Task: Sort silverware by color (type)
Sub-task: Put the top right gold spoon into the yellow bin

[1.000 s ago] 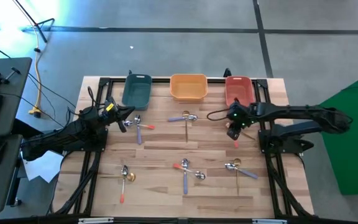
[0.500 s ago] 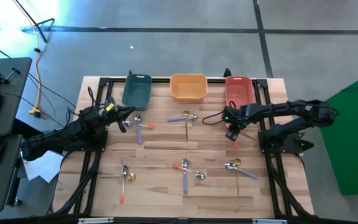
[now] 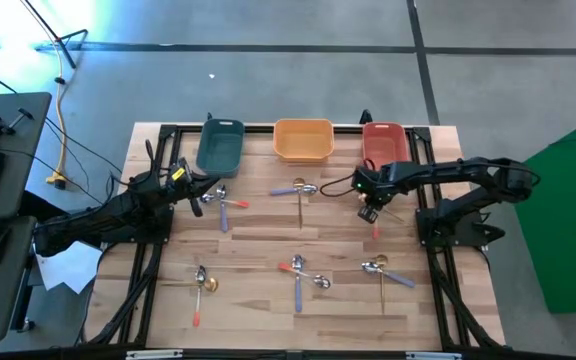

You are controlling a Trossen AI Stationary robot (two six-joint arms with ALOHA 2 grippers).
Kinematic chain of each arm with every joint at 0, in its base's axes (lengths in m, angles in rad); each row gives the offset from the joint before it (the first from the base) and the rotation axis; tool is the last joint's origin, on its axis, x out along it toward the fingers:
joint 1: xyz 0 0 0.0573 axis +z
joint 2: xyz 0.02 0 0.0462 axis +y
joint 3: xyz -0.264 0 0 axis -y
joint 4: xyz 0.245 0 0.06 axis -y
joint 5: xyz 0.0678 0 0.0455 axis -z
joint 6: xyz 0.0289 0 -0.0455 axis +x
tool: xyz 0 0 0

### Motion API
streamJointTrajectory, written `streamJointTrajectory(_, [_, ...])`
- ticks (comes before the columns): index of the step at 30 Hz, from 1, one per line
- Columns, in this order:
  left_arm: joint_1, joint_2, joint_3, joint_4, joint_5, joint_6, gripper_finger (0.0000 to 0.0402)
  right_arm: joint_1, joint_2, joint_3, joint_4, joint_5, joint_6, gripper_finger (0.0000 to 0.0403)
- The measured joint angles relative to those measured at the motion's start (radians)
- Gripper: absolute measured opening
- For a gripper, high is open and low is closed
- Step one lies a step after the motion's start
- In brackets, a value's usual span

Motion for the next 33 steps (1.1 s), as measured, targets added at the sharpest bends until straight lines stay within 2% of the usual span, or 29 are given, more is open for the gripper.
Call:
streamJointTrajectory(3, [0.000, 0.000, 0.000, 0.000, -0.001, -0.026, 0.0000, 0.000, 0.000, 0.073, -0.059, -0.033, -0.046, 0.0004])
streamJointTrajectory(6, [0.000, 0.000, 0.000, 0.013, -0.001, -0.053, 0.0000, -0.005, 0.001, 0.175, -0.045, -0.038, -0.150, 0.0006])
streamJointTrajectory(11, [-0.001, 0.000, 0.000, 0.018, -0.003, -0.035, 0.0000, -0.064, 0.075, 0.395, 0.140, -0.031, -0.400, 0.0003])
streamJointTrajectory(15, [-0.001, 0.000, 0.000, 0.038, -0.005, -0.019, 0.0000, -0.129, 0.253, 0.650, 0.152, -0.033, -0.551, 0.0002])
streamJointTrajectory(18, [-0.001, 0.000, 0.000, 0.038, -0.005, -0.019, 0.0000, -0.176, 0.413, 0.881, 0.101, -0.078, -0.644, 0.0002])
streamJointTrajectory(22, [-0.001, 0.000, 0.000, 0.039, -0.005, -0.024, 0.0000, -0.224, 0.641, 1.184, -0.046, -0.124, -0.748, 0.0001])
streamJointTrajectory(25, [-0.001, 0.000, 0.000, 0.038, -0.004, -0.024, 0.0000, -0.254, 0.785, 1.376, -0.162, -0.128, -0.768, 0.0001])
streamJointTrajectory(29, [-0.001, 0.000, 0.000, 0.033, 0.021, -0.024, 0.0000, -0.281, 0.933, 1.522, -0.281, -0.136, -0.786, 0.0001])
streamJointTrajectory(33, [0.000, 0.000, 0.000, 0.031, 0.025, -0.020, 0.0001, -0.294, 1.000, 1.560, -0.347, -0.145, -0.802, 0.0001])
